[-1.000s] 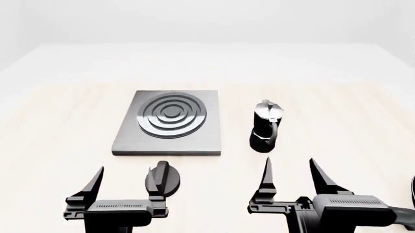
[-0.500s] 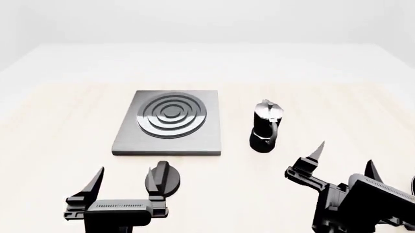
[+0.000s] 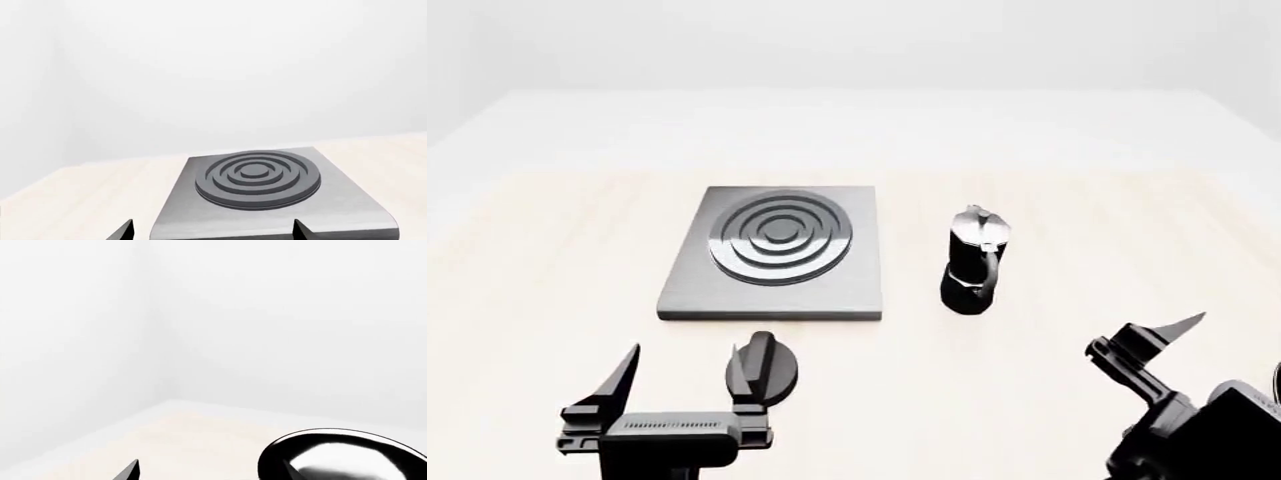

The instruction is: Put the frying pan on the stove.

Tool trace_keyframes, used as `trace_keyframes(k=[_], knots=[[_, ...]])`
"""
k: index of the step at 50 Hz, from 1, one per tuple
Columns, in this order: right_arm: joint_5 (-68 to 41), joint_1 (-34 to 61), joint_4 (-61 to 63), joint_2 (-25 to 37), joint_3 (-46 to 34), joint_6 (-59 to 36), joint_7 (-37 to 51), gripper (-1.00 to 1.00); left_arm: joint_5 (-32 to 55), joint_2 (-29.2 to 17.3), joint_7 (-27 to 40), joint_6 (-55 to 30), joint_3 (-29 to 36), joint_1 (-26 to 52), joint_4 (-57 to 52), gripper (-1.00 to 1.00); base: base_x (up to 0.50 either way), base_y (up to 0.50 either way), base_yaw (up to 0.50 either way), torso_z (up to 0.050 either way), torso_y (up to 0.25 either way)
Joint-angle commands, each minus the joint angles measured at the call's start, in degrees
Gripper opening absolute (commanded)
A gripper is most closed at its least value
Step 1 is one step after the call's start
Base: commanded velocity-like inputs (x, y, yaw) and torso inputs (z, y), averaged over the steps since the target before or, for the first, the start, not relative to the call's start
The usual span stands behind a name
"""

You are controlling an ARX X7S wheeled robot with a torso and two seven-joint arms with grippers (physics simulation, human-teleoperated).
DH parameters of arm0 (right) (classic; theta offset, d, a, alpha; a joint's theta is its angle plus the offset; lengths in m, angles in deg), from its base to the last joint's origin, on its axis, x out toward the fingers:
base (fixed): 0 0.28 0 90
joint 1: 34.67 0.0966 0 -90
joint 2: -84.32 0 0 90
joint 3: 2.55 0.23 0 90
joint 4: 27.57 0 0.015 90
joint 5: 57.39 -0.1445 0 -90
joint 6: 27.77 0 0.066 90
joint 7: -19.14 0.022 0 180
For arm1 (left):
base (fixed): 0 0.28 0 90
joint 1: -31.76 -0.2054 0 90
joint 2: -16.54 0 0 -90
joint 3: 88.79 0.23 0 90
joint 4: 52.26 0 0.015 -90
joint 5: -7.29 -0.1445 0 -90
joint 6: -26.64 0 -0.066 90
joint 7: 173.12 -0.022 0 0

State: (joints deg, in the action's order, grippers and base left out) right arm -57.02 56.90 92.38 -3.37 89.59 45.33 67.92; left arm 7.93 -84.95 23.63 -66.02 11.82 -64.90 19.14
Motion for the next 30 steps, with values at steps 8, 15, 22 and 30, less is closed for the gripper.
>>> trace_keyframes(k=[8,15,22,30], knots=[[-4.9,-0.6,0.0,0.0,3.5,3.4,10.0,1.00,0.3,-0.4,0.7,0.3,0.6,0.3,0.6,1.00,0.00,0.00,0.00,0.000,0.000],[-6.6,-0.3,-1.0,0.5,3.6,3.2,11.6,1.00,0.5,-0.6,0.8,0.3,0.8,0.4,0.9,1.00,0.00,0.00,0.00,0.000,0.000],[-8.4,1.0,-3.1,0.7,4.1,3.6,13.2,1.00,0.3,-0.7,1.1,0.4,1.2,0.6,1.3,1.00,0.00,0.00,0.00,0.000,0.000],[-10.6,5.1,-15.5,-0.2,8.5,7.1,18.3,1.00,0.5,-1.1,1.8,1.0,1.3,0.8,1.4,1.00,0.00,0.00,0.00,0.000,0.000]])
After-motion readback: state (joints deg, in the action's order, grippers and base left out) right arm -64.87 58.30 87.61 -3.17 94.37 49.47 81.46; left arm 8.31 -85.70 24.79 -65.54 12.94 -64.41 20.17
